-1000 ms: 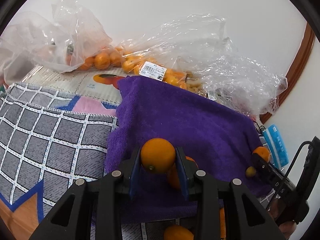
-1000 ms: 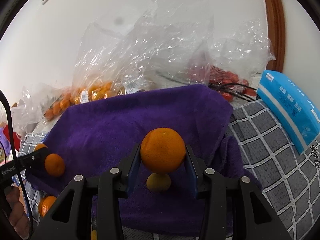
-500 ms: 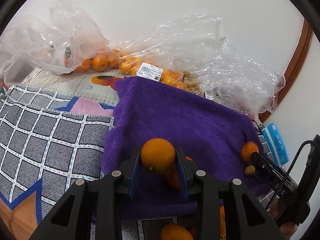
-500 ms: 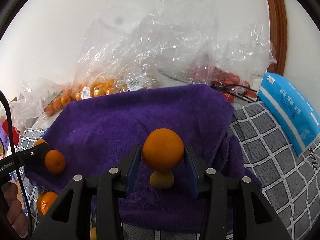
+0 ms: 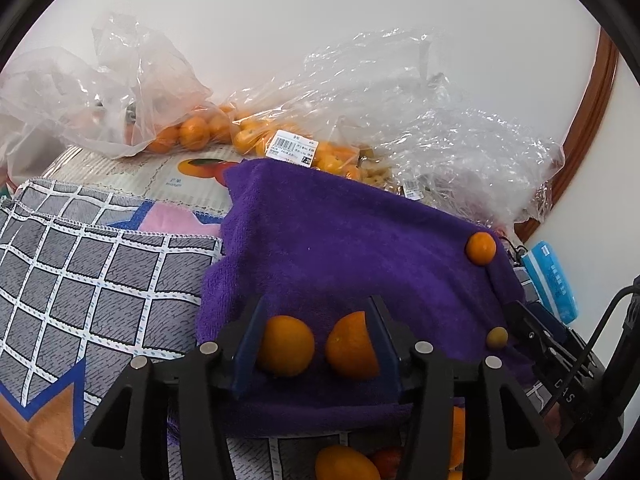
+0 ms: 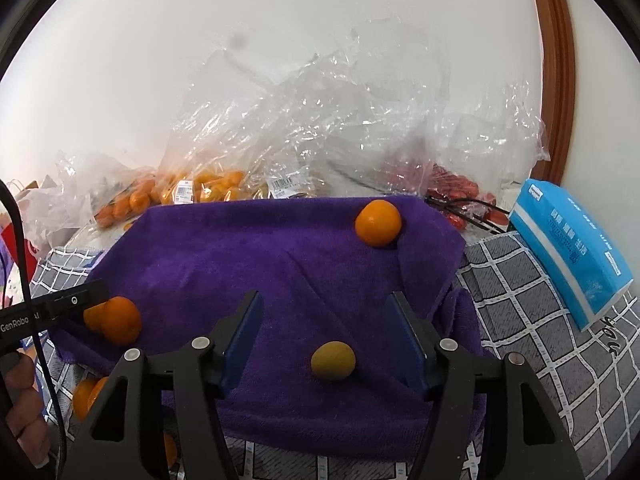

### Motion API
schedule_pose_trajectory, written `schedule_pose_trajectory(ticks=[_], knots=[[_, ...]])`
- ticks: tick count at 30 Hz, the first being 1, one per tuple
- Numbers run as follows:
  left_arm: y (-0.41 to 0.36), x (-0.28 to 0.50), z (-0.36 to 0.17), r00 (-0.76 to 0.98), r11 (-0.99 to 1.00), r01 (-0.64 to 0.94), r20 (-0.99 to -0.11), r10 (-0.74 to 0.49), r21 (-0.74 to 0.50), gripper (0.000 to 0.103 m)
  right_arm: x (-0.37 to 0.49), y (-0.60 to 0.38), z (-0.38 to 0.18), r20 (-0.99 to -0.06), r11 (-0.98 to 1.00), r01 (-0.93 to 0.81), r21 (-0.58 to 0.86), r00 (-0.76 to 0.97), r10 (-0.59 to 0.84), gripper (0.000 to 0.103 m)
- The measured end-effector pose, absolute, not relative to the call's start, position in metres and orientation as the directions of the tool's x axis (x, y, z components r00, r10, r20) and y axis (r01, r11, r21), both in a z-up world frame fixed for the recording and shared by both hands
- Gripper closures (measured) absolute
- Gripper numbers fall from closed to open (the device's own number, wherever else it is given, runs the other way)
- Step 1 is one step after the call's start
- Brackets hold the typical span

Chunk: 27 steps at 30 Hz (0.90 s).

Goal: Organize fruits
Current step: 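Open both grippers to drop the oranges onto the purple towel, then withdraw both grippers from the towel back toward the loose fruits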

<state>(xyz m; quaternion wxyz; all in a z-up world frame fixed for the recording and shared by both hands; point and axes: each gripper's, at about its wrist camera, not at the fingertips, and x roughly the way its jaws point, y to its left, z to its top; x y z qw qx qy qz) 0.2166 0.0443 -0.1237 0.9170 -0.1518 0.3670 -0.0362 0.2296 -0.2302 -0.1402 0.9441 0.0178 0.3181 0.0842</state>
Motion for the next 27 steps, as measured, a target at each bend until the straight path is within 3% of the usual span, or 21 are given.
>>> schedule_pose_trajectory(ticks=[16,22,27], knots=[[0.044,0.205,-0.110,0.796,0.964,-0.069,-0.597,-0.101,-0.256,0.050,0.214,-0.217,-0.130,-0.560,0.977,-0.211,0.039,0.805,0.196,0.040],[0.040,0.199,-0.100,0.800,0.965,-0.048,-0.589,-0.117,-0.257,0.050,0.206,-0.220,-0.113,-0.563,0.977,-0.186,0.107,0.798,0.214,0.040],[0.035,0.193,-0.092,0.778,0.965,-0.025,-0.611,-0.146,-0.263,0.050,0.182,-0.218,-0.096,-0.552,0.984,-0.162,0.069,0.816,0.173,0.040]])
